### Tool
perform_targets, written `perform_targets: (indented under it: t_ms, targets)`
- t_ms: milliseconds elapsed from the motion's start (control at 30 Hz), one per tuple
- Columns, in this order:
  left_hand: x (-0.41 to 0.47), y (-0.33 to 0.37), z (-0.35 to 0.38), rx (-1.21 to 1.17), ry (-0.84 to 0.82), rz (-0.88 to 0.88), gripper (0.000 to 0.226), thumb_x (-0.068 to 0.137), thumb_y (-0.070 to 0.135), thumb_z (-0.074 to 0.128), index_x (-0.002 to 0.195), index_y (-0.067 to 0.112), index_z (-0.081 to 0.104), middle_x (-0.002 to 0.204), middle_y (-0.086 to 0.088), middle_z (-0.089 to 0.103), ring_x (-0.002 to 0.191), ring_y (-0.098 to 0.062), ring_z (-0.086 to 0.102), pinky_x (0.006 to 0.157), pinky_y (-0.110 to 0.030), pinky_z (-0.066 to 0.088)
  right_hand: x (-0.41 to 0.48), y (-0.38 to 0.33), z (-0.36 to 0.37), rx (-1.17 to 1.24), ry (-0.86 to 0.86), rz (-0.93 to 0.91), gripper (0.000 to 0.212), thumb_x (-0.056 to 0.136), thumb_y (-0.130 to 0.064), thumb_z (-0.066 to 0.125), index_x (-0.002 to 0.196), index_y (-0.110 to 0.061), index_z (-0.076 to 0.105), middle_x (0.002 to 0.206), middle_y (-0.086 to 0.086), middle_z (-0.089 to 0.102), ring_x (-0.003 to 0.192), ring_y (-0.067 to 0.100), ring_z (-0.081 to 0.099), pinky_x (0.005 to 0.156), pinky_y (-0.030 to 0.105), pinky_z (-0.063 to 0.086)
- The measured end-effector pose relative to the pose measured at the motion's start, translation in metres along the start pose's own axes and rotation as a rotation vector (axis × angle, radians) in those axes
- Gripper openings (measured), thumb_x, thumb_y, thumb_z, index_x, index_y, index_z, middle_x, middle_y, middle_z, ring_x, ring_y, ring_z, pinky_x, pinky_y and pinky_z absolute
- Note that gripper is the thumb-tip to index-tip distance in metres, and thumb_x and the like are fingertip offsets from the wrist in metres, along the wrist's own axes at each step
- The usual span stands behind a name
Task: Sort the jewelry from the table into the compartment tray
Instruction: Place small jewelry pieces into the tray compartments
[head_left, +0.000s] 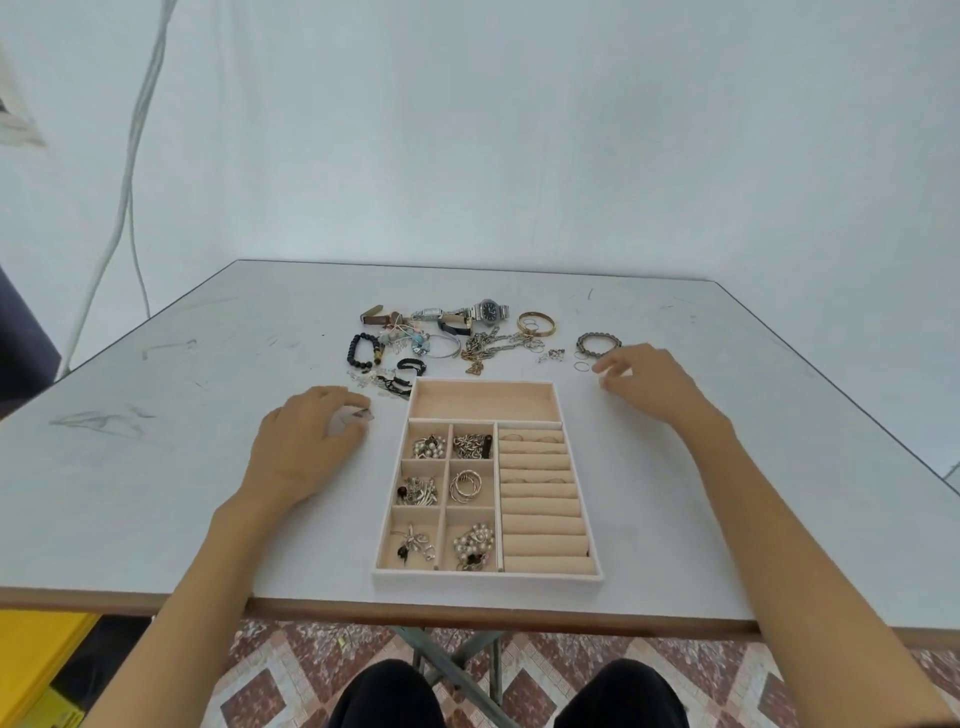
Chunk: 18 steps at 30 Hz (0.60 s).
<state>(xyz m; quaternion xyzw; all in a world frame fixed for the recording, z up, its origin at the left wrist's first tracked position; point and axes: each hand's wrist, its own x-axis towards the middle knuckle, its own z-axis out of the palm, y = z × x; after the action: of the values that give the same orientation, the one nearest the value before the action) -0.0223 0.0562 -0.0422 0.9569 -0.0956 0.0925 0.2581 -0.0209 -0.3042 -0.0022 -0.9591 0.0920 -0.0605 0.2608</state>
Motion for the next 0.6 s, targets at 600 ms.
perform_targets:
  t_ms: [600]
  targets:
    - [0.106, 0.205, 0.089, 0.387, -0.129, 0.325, 0.036, 0.096, 0.037, 0.041, 0.126, 0.025, 0.055, 0.128, -0.004, 0.058, 0.127, -0.025, 0.042, 0.1, -0.04, 0.03, 0.057, 0.02, 0.035, -0.215, 0.218, -0.102, 0.036, 0.098, -0.025, 0.039, 0.125, -0.037, 0.059, 0.133, 0.003, 0.051, 0.113, 0.026, 0.054, 0.084, 0.033, 0.041]
